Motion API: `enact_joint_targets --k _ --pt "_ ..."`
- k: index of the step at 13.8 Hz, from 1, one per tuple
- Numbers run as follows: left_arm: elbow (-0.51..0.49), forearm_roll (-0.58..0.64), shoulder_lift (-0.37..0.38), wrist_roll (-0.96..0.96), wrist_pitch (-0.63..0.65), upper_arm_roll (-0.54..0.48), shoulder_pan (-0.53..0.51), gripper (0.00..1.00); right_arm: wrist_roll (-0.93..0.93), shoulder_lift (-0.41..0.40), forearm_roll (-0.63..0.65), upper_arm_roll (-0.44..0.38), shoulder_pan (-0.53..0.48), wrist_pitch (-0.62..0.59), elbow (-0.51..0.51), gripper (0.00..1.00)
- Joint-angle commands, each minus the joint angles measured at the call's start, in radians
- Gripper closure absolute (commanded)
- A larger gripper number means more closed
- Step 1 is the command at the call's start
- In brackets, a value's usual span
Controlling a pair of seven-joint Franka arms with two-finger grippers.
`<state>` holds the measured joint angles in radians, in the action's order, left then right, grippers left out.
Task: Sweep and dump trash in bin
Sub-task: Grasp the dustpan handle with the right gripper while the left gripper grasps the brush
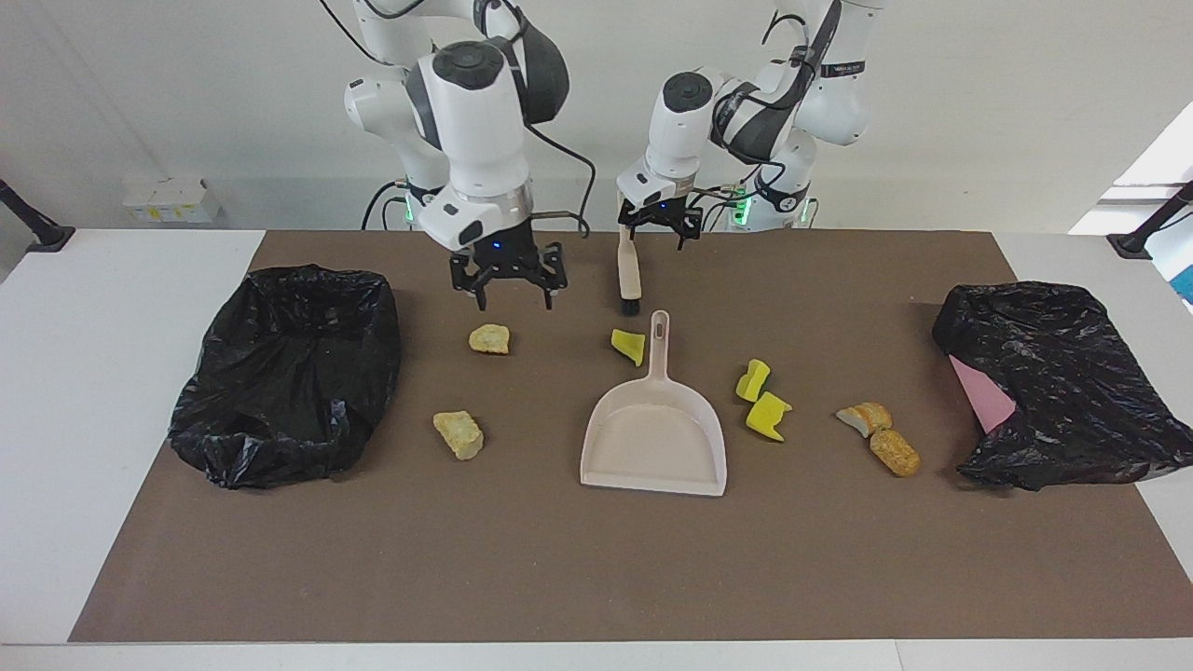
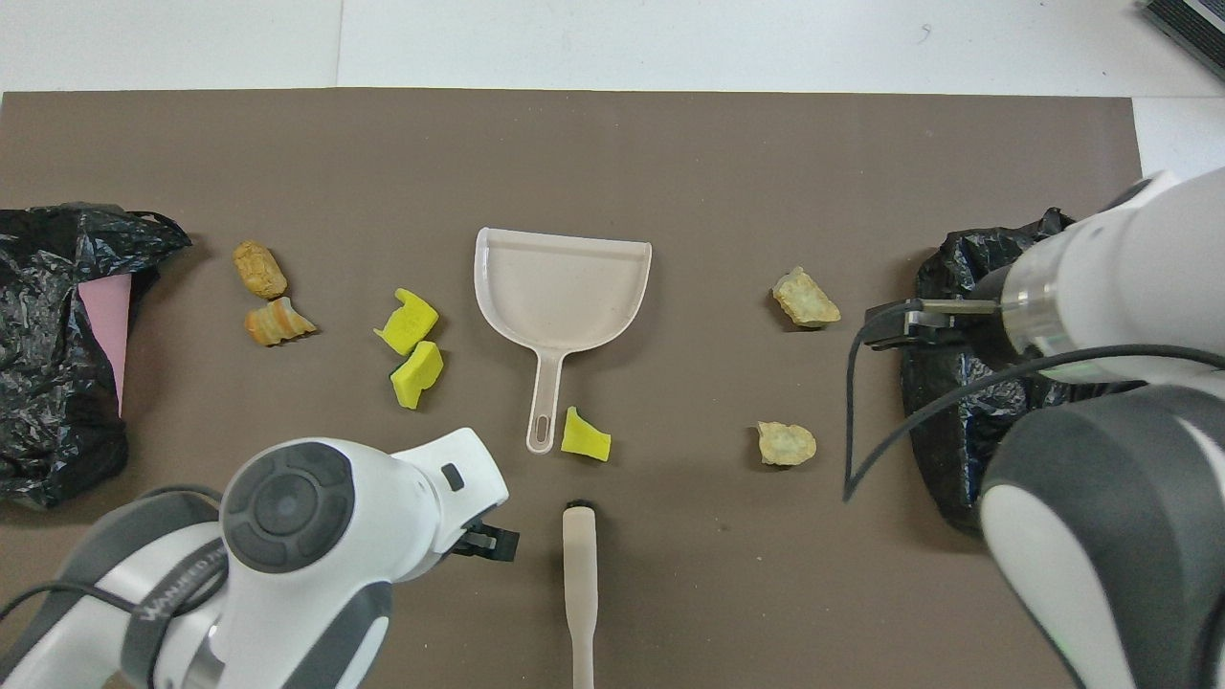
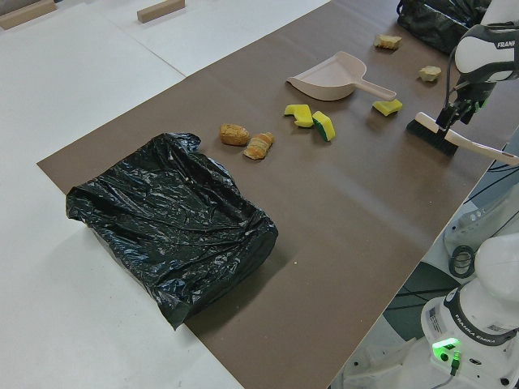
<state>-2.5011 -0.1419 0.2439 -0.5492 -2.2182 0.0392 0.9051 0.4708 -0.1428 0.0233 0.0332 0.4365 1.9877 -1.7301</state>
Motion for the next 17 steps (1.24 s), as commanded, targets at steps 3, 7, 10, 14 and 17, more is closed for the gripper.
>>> enact_joint_targets --k 3,7,10,14,17 --pt "-0.068 -0.010 -0.005 -0.116 -0.092 -0.019 0.159 0.00 0.136 -0.190 0.032 -0.006 0.122 0.059 0.125 0.00" --pt "-0.079 -0.010 -0.006 -0.130 -0.109 -0.019 0.189 0.00 0.250 -0.361 0.079 -0.006 0.212 0.060 0.265 0.00" --pt "-0.087 -0.010 -0.006 -0.132 -0.118 -0.019 0.216 0.06 0.261 -0.423 0.080 -0.006 0.251 0.098 0.282 0.09" --pt "-0.087 -0.013 -0.040 -0.149 -0.149 -0.021 0.216 0.59 0.278 -0.439 0.070 -0.004 0.268 0.118 0.277 0.22" --pt "-0.078 -0.013 -0.041 -0.143 -0.126 -0.027 0.204 1.00 0.281 -0.432 0.058 -0.004 0.268 0.102 0.274 0.54"
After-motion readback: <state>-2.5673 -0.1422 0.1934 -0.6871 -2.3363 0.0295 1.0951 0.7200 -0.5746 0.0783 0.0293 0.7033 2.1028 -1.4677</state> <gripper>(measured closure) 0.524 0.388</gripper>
